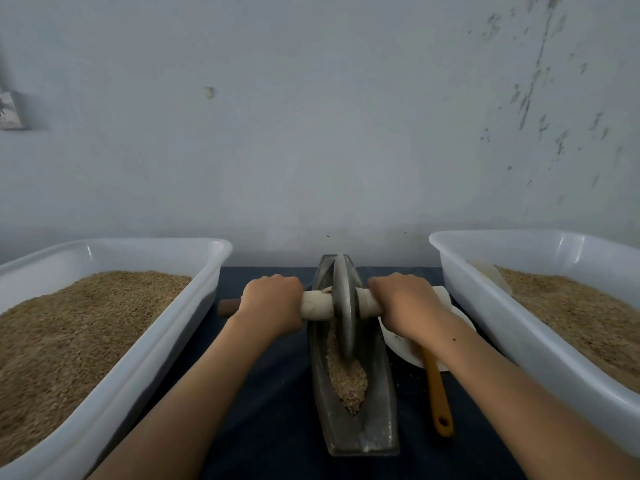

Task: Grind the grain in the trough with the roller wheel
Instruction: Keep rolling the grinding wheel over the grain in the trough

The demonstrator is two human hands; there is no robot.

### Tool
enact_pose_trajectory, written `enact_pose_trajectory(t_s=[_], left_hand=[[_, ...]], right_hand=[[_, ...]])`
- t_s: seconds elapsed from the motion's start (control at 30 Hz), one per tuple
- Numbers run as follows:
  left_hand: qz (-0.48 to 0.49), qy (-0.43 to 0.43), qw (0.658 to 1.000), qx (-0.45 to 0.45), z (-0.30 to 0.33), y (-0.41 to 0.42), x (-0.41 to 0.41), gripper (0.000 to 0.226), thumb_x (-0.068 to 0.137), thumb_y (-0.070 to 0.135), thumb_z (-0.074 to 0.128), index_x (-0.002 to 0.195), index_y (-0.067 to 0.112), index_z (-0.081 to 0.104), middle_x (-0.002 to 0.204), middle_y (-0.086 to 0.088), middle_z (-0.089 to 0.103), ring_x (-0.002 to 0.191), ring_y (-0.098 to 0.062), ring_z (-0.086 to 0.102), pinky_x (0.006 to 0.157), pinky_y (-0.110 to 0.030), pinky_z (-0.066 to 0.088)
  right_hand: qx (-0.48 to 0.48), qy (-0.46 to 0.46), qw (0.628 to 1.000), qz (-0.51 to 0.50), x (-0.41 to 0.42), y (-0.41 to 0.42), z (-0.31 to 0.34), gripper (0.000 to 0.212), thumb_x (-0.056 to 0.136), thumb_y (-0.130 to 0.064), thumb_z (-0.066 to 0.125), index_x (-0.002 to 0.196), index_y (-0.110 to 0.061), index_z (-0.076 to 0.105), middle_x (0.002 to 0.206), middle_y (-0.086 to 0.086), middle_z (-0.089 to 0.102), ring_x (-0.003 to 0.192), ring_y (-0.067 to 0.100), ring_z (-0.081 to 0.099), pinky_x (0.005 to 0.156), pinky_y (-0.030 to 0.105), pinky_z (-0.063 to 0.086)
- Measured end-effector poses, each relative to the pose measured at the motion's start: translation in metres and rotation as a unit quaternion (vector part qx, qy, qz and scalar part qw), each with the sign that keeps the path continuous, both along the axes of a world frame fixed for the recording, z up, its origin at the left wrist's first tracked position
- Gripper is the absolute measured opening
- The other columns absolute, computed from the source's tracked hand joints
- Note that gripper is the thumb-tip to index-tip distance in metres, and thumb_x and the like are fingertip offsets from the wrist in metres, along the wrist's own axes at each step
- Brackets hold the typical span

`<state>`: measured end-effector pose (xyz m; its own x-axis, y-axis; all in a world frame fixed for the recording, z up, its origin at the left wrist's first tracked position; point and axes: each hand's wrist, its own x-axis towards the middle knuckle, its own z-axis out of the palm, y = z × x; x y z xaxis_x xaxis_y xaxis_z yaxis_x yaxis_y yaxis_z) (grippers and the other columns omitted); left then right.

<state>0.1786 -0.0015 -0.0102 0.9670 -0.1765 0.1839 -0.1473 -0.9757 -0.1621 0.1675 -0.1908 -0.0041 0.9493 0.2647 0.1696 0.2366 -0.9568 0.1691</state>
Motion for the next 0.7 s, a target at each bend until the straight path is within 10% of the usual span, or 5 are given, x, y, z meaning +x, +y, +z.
enact_pose_trajectory(t_s=[0.2, 0.5, 0.7], left_hand=[[0.002, 0.147, 0.989, -0.007, 0.007, 0.005, -0.002, 0.043, 0.071, 0.031, 0.075, 0.109, 0.018, 0.059, 0.085, 0.002, 0.062, 0.077, -0.016, 0.058, 0.066, -0.029, 0.043], [0.017, -0.067, 0.997, -0.015, -0.007, -0.004, -0.002, 0.021, 0.087, 0.023, 0.057, 0.107, 0.02, 0.055, 0.101, -0.001, 0.062, 0.093, -0.022, 0.059, 0.071, -0.031, 0.036], [0.015, -0.013, 1.0, 0.002, -0.001, -0.002, -0.003, 0.027, 0.084, 0.023, 0.061, 0.11, 0.017, 0.057, 0.099, -0.001, 0.061, 0.086, -0.019, 0.057, 0.069, -0.029, 0.038]], right_hand=[[-0.012, 0.128, 0.992, 0.015, -0.007, -0.005, 0.014, 0.023, 0.082, -0.012, 0.062, 0.079, -0.022, 0.042, 0.073, -0.003, 0.046, 0.061, 0.01, 0.044, 0.05, 0.024, 0.03], [0.029, -0.076, 0.997, 0.003, 0.007, 0.002, -0.012, 0.016, 0.09, -0.012, 0.051, 0.092, -0.02, 0.038, 0.1, 0.003, 0.062, 0.091, 0.026, 0.06, 0.066, 0.032, 0.029], [0.002, -0.007, 1.0, 0.004, 0.002, 0.0, -0.002, 0.015, 0.089, -0.012, 0.055, 0.101, -0.017, 0.048, 0.098, 0.003, 0.059, 0.087, 0.022, 0.058, 0.066, 0.029, 0.034]])
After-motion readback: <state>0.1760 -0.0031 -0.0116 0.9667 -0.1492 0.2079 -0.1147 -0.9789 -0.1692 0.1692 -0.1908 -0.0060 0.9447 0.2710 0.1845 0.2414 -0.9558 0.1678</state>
